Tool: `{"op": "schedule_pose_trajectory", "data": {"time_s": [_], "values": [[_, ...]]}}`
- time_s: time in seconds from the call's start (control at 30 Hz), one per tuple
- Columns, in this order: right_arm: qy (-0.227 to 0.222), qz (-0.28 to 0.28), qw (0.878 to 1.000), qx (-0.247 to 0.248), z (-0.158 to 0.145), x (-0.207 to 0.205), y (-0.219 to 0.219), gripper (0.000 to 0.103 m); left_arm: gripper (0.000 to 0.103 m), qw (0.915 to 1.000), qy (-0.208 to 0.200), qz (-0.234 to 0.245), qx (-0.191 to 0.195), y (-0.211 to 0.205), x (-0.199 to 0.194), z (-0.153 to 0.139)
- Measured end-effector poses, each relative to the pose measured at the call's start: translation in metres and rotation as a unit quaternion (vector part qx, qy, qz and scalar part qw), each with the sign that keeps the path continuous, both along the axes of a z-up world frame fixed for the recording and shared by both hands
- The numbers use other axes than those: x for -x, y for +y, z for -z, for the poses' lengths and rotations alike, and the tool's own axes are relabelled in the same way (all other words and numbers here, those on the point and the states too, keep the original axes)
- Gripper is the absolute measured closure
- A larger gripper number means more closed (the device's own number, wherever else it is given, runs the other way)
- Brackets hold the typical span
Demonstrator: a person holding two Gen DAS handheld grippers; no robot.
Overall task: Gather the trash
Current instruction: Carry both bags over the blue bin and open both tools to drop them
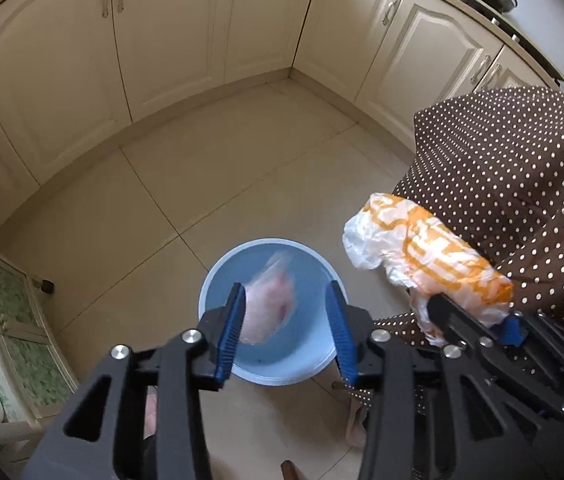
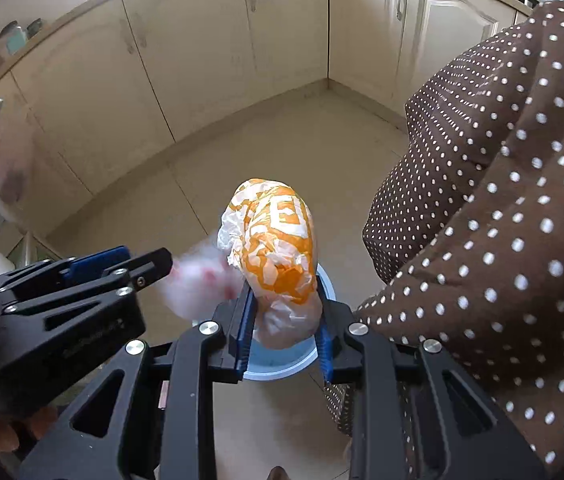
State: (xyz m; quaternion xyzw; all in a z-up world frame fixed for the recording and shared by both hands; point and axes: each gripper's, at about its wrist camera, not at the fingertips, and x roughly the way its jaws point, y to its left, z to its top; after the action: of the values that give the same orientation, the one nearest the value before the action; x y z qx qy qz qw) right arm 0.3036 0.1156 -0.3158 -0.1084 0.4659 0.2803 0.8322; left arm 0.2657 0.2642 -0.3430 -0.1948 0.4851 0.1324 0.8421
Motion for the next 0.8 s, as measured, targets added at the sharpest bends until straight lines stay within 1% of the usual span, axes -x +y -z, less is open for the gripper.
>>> {"op": "schedule_pose_trajectory", "data": {"time_s": [0.03,0.23,0.37,0.43,0.5,0.53,0.6,0.77,0.8], "values": [[0.0,0.0,1.0,-0.002,0.001,0.01,0.004,0.077,0.062,1.0,0.0,-0.002,-0.001,0.002,0.009,0.002],[0.005,-0.006,1.0,-0.01,0.001,0.008,0.008,0.076,0.061,0.9998,-0.002,-0.018,-0.006,0.013,0.029,-0.002],[0.003,-0.007,1.0,-0.019,0.0,0.007,0.016,0.074,0.061,0.9994,-0.015,-0.026,-0.017,0.013,0.036,-0.017],[-0.003,-0.008,1.0,-0.026,-0.005,0.005,0.019,0.074,0.061,0.9991,-0.022,-0.028,-0.022,0.013,0.039,-0.026],[-0.009,-0.007,0.999,-0.031,-0.01,0.005,0.023,0.07,0.061,0.999,-0.029,-0.028,-0.023,0.014,0.041,-0.036],[-0.015,-0.007,0.999,-0.038,-0.016,0.005,0.024,0.063,0.061,0.9988,-0.032,-0.028,-0.023,0.015,0.041,-0.04],[-0.027,0.0,0.999,-0.042,-0.027,0.004,0.023,0.055,0.061,0.9983,-0.042,-0.028,-0.028,0.013,0.045,-0.052],[-0.064,0.007,0.996,-0.056,-0.063,0.014,0.01,0.054,0.06,0.9963,-0.075,-0.027,-0.033,0.005,0.056,-0.085],[-0.081,0.011,0.995,-0.053,-0.074,0.019,0.006,0.054,0.058,0.9955,-0.084,-0.028,-0.034,0.002,0.059,-0.094]]}}
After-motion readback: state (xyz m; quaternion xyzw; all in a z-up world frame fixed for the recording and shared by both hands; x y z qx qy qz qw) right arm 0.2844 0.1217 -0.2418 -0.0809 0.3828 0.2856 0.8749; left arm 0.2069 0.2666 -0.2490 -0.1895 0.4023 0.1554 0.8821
